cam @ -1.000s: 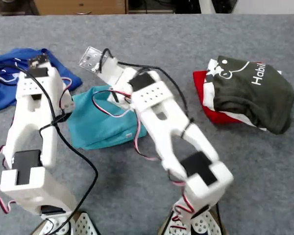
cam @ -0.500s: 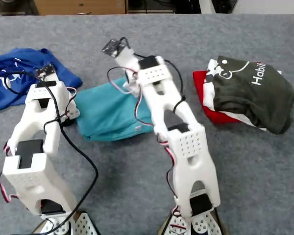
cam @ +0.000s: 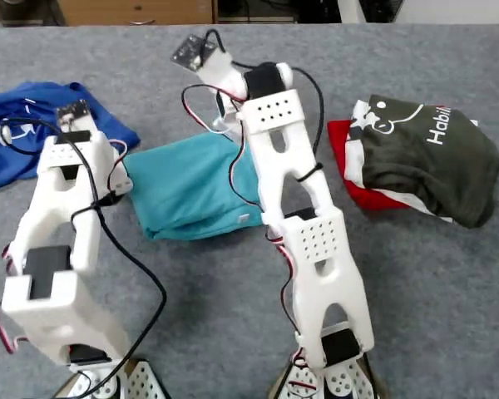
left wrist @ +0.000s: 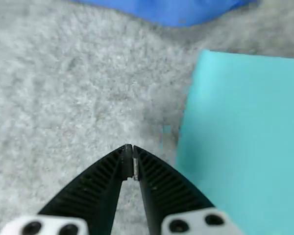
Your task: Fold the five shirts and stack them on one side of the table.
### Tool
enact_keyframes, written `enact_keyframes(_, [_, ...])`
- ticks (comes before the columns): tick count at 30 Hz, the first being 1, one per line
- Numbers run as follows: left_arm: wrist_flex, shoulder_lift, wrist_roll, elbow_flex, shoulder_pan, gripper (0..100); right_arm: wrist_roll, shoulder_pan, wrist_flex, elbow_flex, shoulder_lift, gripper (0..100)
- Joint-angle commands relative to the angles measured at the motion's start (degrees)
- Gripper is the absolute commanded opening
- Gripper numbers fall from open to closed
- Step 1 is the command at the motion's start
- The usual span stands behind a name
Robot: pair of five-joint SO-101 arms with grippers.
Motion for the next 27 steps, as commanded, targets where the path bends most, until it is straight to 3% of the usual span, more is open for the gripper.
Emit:
enact_keyframes(1, [3.43,-10.24,0.00,-2.11,2.64,2,0.09,1.54,5.27,-9.54,-0.57,0.2])
enact_keyframes(5, [10.99,-20.62,-0.09,-5.19,12.48,2,-0.09,5.67,5.27,-9.54,-0.92,0.2])
enact_keyframes(9, [9.41,-21.41,-0.09,-0.53,17.05,2,-1.41,8.92,5.27,-8.75,-1.36,0.2])
enact_keyframes(16, [1.85,-13.41,-0.53,11.60,11.87,2,-2.11,10.86,5.27,-8.57,-3.82,0.2])
enact_keyframes(21, [1.58,-10.51,-7.38,13.71,6.42,2,-2.11,10.86,5.27,-6.73,-2.95,0.1])
enact_keyframes(27, [1.76,-10.42,-10.20,13.19,3.08,2,-6.42,10.33,5.27,-1.01,-9.27,0.1])
